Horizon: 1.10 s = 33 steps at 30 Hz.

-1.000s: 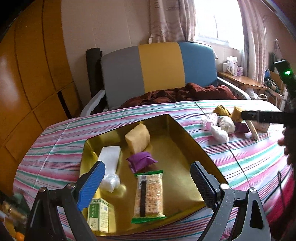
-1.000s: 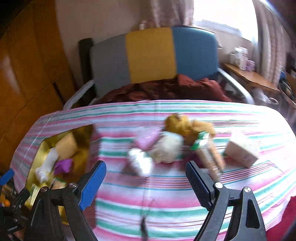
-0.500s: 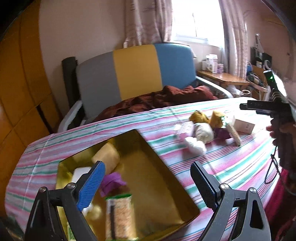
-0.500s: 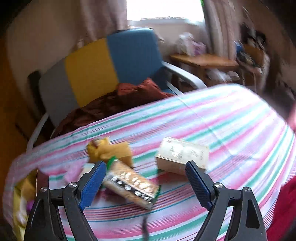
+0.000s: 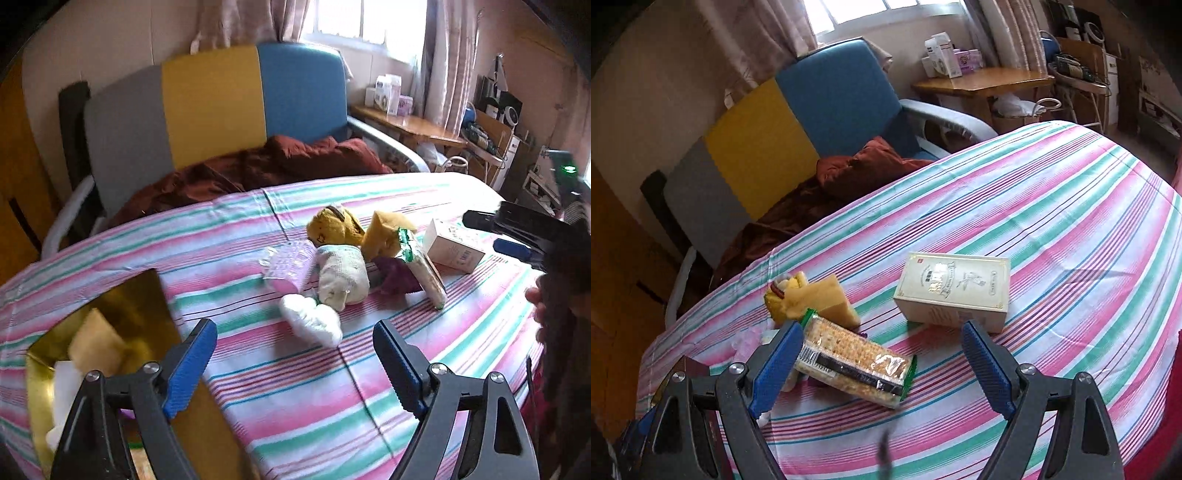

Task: Organize objects
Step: 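Withdraw both grippers from the tray back toward the remaining items, then grasp the plastic-wrapped bundle with the left gripper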

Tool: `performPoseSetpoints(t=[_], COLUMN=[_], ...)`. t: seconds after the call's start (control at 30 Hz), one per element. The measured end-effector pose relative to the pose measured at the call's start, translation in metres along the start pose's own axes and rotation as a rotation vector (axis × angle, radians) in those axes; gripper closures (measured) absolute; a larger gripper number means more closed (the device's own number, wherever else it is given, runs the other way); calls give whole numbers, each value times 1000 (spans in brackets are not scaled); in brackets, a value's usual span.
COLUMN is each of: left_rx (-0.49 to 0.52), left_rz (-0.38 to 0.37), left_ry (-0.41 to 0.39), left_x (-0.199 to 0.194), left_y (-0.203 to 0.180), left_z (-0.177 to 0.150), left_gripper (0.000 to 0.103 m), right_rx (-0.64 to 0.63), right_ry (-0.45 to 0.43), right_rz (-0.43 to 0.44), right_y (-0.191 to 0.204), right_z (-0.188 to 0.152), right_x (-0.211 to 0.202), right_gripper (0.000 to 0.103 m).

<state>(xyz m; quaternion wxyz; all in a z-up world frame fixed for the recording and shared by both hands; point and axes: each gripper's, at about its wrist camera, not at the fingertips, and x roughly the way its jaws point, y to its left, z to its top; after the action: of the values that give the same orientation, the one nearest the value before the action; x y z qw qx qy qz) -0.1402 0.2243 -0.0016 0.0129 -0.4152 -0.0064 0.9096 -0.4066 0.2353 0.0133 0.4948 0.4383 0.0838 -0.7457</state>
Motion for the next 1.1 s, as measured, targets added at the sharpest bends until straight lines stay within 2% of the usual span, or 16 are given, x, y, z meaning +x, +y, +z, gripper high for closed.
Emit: performPoseSetpoints(t=[0.27,0.47,0.53,0.63,0.67,0.77,0.93,1.1], left_rx=[-79,-116,-132,-125,-122,-122,-144,-122], left_rz=[8,34,27,21,9,-8,-47,-91], left_ry=[154,197,214,239,246,235,195,137], left_x=[66,94,101,110,112,110,88,53], left_y=[-1,-4,-4,-5,-6,-5,1,3], left_z=[11,15,16,15,13,8,-2,-13], left_gripper=[18,18,21,44,57,63,63,63], right_rx=[-57,-47,-47,-55,-59,-80,-140,-241], right_ry=[45,59,64,75,78,95,105,100], right_rz=[17,16,13,8,8,9,53,109], right_y=[8,5,4,5,5,8,21,42], right_z=[-4,-3,-2,-3,-4,-5,-9,-17], right_x=[8,11,13,15,16,19,20,17], right_gripper=[14,14,14,14,14,14,14,14])
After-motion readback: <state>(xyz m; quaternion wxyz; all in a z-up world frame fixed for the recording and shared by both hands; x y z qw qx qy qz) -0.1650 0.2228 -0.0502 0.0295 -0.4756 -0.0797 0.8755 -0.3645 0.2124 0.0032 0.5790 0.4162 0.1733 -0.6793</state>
